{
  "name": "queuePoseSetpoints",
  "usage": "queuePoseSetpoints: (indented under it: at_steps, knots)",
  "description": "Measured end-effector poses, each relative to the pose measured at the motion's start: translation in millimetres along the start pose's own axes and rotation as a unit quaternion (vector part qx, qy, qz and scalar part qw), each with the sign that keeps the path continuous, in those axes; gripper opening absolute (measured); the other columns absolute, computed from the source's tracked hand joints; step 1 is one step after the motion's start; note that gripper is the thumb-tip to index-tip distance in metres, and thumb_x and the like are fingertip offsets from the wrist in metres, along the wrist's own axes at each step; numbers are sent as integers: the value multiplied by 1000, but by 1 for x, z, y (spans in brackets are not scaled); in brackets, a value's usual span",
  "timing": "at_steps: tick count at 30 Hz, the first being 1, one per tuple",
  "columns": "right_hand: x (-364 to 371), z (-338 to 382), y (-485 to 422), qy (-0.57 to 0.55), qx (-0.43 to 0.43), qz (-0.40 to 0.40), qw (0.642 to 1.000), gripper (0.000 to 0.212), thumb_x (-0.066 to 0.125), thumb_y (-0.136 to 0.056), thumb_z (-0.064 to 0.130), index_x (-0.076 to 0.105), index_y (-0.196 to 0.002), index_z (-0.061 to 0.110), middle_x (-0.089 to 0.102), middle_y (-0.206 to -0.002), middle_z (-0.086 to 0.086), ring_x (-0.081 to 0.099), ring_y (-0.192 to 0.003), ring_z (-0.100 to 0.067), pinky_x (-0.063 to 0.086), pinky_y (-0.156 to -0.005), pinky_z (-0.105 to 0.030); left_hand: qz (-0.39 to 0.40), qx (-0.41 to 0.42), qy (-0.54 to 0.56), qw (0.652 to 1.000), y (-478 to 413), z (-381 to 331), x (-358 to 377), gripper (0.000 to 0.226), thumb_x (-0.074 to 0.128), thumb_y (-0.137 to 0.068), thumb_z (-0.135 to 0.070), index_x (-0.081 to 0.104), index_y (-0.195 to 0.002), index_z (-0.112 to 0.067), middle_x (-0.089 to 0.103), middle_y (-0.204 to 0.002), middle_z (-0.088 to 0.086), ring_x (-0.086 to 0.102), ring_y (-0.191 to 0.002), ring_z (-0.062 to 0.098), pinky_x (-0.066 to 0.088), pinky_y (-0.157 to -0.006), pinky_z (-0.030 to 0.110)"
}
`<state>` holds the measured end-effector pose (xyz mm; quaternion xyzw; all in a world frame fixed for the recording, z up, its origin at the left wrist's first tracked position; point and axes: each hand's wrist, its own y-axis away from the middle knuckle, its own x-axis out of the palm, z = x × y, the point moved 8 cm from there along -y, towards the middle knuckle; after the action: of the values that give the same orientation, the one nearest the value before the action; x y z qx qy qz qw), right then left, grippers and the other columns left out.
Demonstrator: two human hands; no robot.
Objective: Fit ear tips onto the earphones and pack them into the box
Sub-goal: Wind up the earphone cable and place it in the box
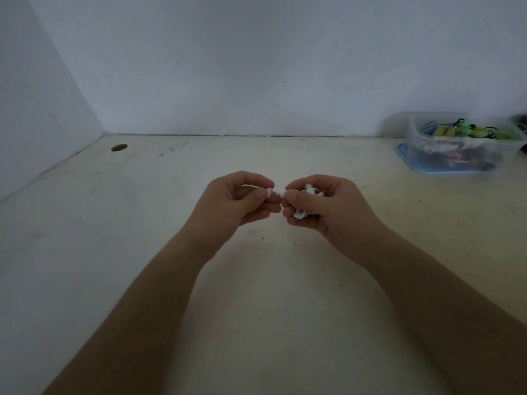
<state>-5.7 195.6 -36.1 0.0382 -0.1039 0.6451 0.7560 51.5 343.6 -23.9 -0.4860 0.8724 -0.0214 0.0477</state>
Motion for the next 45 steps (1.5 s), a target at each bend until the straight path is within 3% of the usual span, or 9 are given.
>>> queuePoseSetpoints:
  at_steps: [11,15,22,45]
  knots:
    - [1,3,1,24,-19,1,1000,9,72,-85,5,72,-93,-1,69,-74,-16,68,-69,-21,58,-65,-30,7,4,-7,1000,3,-3,4,11,56,-97,-3,66,-99,-7,77,-91,9,75,-90,22,58,-72,24]
    - [4,7,3,25,-25,12,999,24,78,-72,19,73,-89,3,70,-77,-17,68,-70,-22,58,-65,-30,2,13,-25,1000,2,-3,3,11,58,-95,-3,67,-99,-8,76,-94,11,74,-90,25,57,-73,25]
    - [-3,4,1,54,-27,-8,998,13,72,-87,5,72,-97,-3,72,-81,-18,71,-71,-22,58,-66,-30,-3,26,-34,999,1,-3,0,13,62,-91,2,69,-100,-6,75,-89,10,73,-83,21,56,-74,25]
    - [-1,8,0,104,-25,57,993,9,72,-85,6,74,-93,2,73,-82,-18,71,-70,-22,59,-68,-31,5,4,-10,1000,3,0,1,16,70,-83,1,73,-96,-9,77,-89,11,74,-84,23,57,-75,26]
